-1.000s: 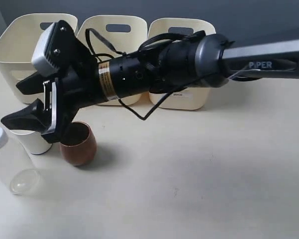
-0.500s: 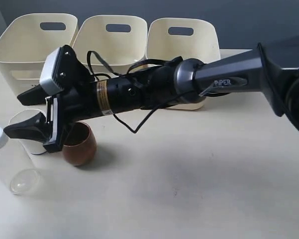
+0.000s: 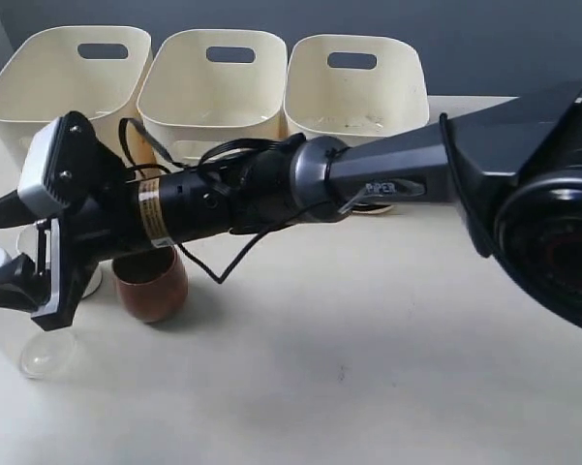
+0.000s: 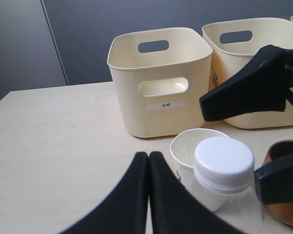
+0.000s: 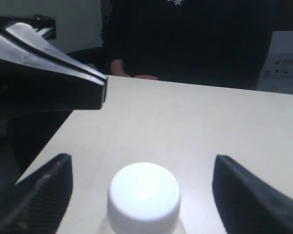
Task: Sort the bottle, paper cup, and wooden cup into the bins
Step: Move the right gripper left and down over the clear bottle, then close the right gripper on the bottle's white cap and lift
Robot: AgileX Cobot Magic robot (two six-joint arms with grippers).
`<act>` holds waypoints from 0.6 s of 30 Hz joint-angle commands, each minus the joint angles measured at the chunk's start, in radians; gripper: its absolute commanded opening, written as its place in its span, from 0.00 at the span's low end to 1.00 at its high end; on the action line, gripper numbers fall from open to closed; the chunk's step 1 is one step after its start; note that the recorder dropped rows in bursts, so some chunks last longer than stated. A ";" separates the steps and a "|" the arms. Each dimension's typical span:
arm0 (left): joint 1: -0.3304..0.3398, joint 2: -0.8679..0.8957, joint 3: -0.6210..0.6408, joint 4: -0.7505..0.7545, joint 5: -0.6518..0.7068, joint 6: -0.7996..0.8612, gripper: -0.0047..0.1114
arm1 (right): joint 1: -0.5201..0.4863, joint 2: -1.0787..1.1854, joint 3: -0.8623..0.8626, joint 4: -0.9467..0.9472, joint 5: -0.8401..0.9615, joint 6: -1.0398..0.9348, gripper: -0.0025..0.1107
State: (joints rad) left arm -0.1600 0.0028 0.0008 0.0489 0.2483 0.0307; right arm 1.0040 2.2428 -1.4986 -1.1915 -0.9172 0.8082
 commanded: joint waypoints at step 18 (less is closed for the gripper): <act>-0.003 -0.003 -0.001 -0.006 -0.010 -0.003 0.04 | 0.023 0.045 -0.026 0.066 0.031 -0.004 0.68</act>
State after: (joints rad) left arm -0.1600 0.0028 0.0008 0.0489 0.2483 0.0307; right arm 1.0274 2.2888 -1.5150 -1.1561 -0.8926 0.8101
